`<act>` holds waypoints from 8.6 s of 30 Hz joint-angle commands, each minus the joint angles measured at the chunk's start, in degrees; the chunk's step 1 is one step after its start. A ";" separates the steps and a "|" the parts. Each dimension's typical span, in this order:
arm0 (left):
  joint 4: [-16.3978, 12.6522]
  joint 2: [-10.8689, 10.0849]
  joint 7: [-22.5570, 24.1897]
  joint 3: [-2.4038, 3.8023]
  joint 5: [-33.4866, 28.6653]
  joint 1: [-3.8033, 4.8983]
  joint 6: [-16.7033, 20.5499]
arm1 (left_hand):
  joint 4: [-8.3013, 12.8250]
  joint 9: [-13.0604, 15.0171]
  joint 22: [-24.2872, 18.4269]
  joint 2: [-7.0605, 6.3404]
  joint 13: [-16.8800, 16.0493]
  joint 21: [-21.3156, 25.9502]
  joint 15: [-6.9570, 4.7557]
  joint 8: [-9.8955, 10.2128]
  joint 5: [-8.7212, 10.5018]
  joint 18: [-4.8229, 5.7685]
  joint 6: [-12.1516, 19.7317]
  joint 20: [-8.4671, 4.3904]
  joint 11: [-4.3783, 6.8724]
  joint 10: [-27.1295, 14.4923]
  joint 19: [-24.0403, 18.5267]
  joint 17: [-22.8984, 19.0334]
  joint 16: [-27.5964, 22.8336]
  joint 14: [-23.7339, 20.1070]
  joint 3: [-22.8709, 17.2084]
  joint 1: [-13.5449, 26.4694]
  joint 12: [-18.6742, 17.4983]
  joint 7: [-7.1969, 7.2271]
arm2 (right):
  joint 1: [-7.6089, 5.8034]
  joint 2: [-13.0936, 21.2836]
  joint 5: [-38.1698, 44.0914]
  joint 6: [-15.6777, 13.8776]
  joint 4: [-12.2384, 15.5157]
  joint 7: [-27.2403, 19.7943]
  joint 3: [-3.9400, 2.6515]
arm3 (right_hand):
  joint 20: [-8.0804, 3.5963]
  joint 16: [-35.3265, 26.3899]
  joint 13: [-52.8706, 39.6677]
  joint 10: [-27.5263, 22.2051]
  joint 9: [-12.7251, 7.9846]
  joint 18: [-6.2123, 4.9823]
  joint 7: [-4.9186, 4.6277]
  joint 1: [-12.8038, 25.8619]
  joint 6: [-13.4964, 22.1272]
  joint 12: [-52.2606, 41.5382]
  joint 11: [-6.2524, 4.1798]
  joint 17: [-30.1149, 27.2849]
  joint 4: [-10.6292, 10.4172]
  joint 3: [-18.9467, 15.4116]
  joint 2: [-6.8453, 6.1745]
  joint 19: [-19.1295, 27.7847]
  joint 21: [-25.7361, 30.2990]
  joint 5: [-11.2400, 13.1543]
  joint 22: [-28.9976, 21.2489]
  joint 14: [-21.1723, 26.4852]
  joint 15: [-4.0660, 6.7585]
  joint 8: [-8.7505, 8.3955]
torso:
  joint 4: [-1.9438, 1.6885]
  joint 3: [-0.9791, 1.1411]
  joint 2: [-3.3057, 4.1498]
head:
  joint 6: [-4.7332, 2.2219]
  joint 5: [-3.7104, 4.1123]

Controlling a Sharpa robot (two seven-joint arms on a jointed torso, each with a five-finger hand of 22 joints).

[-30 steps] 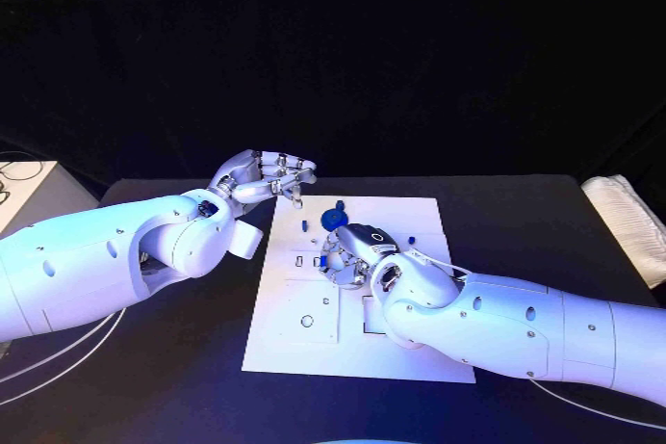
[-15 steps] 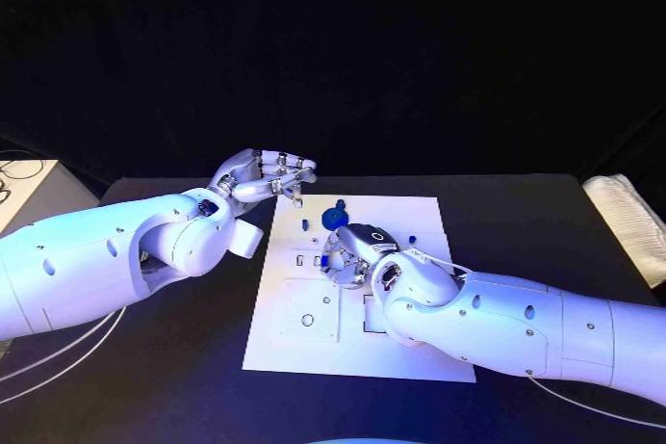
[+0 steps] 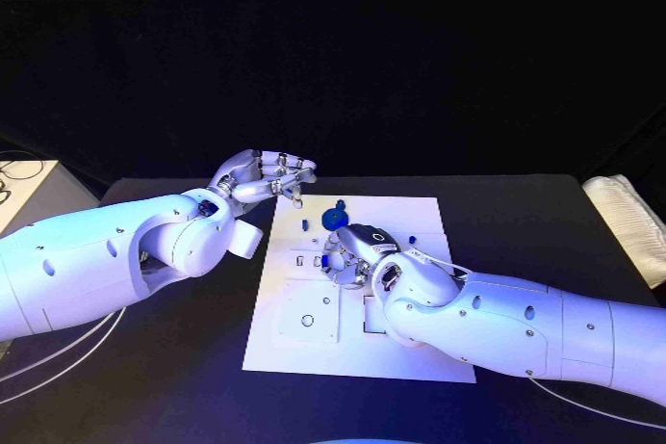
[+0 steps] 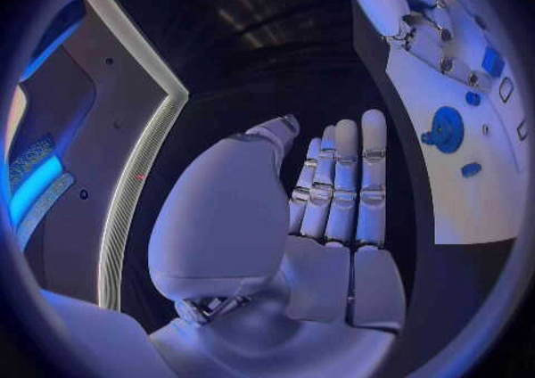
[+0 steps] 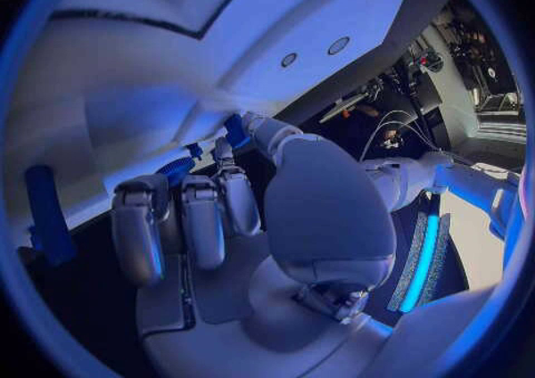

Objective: Assemble the parts on the task board

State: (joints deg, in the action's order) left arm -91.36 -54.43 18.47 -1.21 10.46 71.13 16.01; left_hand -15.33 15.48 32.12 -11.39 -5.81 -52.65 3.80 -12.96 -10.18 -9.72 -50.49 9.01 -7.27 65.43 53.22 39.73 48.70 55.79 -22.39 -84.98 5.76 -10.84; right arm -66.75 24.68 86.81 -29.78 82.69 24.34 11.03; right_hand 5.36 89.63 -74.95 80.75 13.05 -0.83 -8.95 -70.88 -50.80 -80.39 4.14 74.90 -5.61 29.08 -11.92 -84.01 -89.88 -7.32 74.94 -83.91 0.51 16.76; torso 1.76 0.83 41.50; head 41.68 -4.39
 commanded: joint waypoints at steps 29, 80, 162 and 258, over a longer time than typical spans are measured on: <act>5.01 2.16 -18.64 -0.14 17.45 0.06 -3.05 | -1.30 9.16 29.86 2.31 -28.31 -23.28 -4.04 -12.58 -0.03 3.93 -1.96 -3.17 4.24 -1.54 19.23 39.01 34.83 27.62 8.56 9.86 37.66 3.36 | -6.00 9.87 -23.27 -8.17 9.52 -30.19 -0.95 | 1.31 0.37 -3.41 -3.07 -1.03 0.83 -0.82 -10.15 0.93 1.96 0.88 15.10 -7.24 -16.73 2.00 -5.99 -0.12 -2.55 15.06 -6.09 -1.29 -0.76 | 0.17 -0.14 -1.58 | -0.05 0.18; 15.15 18.68 -48.72 -3.70 48.86 3.33 -29.73 | -1.50 18.63 38.21 6.48 -38.84 -28.20 -4.51 -18.44 -0.22 5.47 1.39 -3.76 4.68 -3.22 23.67 46.58 39.21 32.00 11.90 18.38 49.33 4.15 | -12.21 24.59 -42.29 -6.14 11.10 -29.17 -1.53 | 1.03 0.37 -2.56 -3.86 -0.76 0.83 -0.66 -9.06 1.11 2.70 0.68 15.10 -7.41 -13.27 0.38 -5.99 -0.12 -8.33 15.06 -6.09 -1.06 0.87 | -0.06 0.30 -3.10 | 2.61 -0.32; 14.02 17.80 -48.70 -4.07 50.45 3.28 -22.40 | 14.72 35.73 44.16 -0.90 -44.98 -31.25 -7.20 -26.67 -13.85 6.55 -0.09 -5.90 7.65 4.55 27.42 50.27 41.30 34.21 -30.50 22.48 55.43 7.05 | -11.86 24.10 -42.87 -2.86 9.57 -28.06 -1.35 | 1.05 0.37 -2.55 -3.83 -0.71 0.83 -0.67 -8.18 1.23 2.68 0.71 15.10 -7.89 -13.02 0.31 -5.99 -0.12 -7.81 15.06 -6.09 -1.09 1.11 | -0.09 0.45 -3.05 | 3.98 -0.41; 15.07 19.25 -49.54 -6.75 55.24 2.43 -26.89 | 16.35 37.35 46.68 -0.62 -41.31 -32.40 -8.28 -29.04 -20.13 7.11 -1.76 -7.02 8.85 6.06 29.30 50.27 41.30 34.21 -31.88 26.58 53.94 8.32 | -11.68 23.98 -42.86 -1.62 9.36 -27.66 -1.31 | 1.03 0.37 -2.45 -3.89 -0.60 0.83 -0.61 -7.38 1.25 2.75 0.66 15.10 -8.38 -12.59 0.47 -5.99 -0.12 -7.85 15.06 -6.09 -1.05 1.49 | -0.03 0.46 -3.02 | 5.73 -1.28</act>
State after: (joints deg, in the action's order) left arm -76.66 -35.35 -30.79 -7.73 67.18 73.80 -8.34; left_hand -9.54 52.95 74.91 -12.52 -47.19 -84.83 -4.09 -41.69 -30.30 -3.47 -50.64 2.16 1.30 71.39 82.20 74.94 89.75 84.14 -43.66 -58.66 59.89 -3.74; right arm -78.47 48.69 43.77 -32.10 91.99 -3.19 9.72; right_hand 6.67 89.63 -74.91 77.35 12.40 -0.83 -9.58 -78.87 -49.78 -77.96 4.80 74.90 -13.82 16.46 -11.46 -83.90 -89.88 -15.30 74.95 -84.02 -0.80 17.94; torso 1.72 1.29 38.47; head 47.35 -5.70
